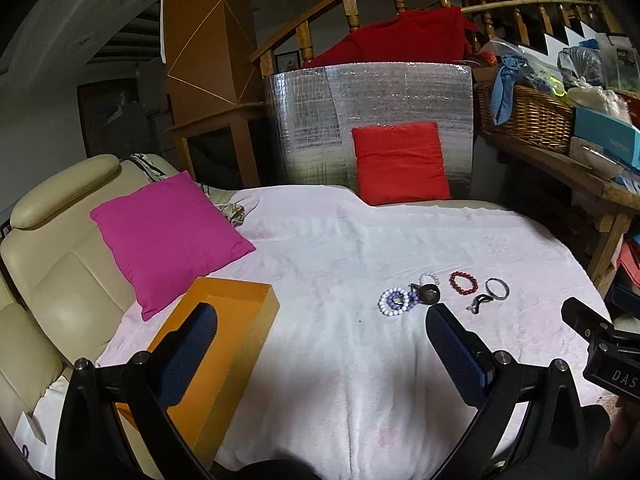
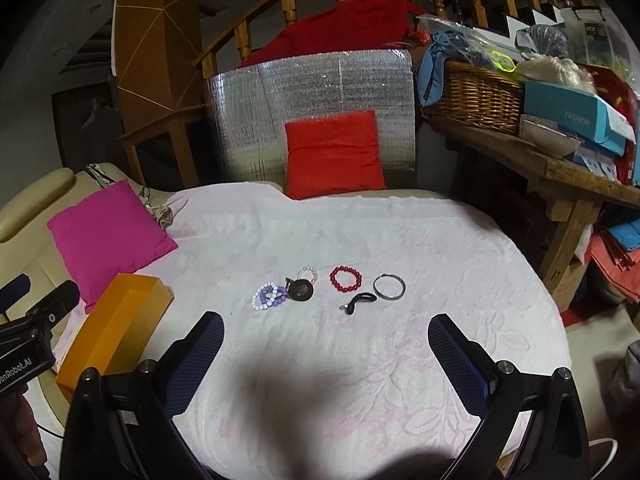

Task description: Organize jewelry

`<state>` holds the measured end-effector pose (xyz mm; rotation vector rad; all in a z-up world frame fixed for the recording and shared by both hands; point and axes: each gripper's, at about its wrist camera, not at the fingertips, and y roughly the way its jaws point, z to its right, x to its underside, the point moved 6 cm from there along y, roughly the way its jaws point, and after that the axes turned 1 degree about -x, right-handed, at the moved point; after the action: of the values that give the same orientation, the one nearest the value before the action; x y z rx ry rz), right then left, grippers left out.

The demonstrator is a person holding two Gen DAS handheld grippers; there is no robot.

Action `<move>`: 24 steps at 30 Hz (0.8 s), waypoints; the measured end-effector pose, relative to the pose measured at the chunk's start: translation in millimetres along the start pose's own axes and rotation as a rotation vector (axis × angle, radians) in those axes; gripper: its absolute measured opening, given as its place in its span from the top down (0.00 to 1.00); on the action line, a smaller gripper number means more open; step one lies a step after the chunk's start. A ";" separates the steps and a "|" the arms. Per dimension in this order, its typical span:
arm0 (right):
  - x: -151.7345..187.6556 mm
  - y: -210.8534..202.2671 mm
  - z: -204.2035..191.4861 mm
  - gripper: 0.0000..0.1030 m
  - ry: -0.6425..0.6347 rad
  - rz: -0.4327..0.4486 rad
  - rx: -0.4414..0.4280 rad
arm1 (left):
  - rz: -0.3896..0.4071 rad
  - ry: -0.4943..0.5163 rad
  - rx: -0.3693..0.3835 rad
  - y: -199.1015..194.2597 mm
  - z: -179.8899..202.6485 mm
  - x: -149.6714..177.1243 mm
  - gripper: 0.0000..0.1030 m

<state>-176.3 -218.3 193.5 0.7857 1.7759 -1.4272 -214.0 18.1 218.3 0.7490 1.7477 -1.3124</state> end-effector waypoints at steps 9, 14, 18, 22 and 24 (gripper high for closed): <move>7.7 11.6 4.6 0.00 0.022 -0.028 0.001 | -0.018 -0.026 -0.022 9.6 -0.9 1.8 0.00; 7.3 14.6 10.2 0.00 0.045 -0.032 0.005 | -0.017 -0.041 -0.026 11.8 -1.5 0.7 0.00; 6.3 17.0 10.6 0.00 0.051 -0.034 0.005 | -0.018 -0.051 -0.026 14.0 -2.4 0.3 0.00; 3.8 21.4 8.5 0.00 0.048 -0.034 0.000 | -0.018 -0.053 -0.033 16.7 -3.2 -1.1 0.00; 2.1 23.6 7.4 0.00 0.044 -0.034 0.000 | -0.019 -0.055 -0.035 19.1 -4.1 -2.7 0.00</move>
<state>-157.1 -220.7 178.0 0.7954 1.8304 -1.4420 -197.9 27.5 212.0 0.6726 1.7338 -1.2994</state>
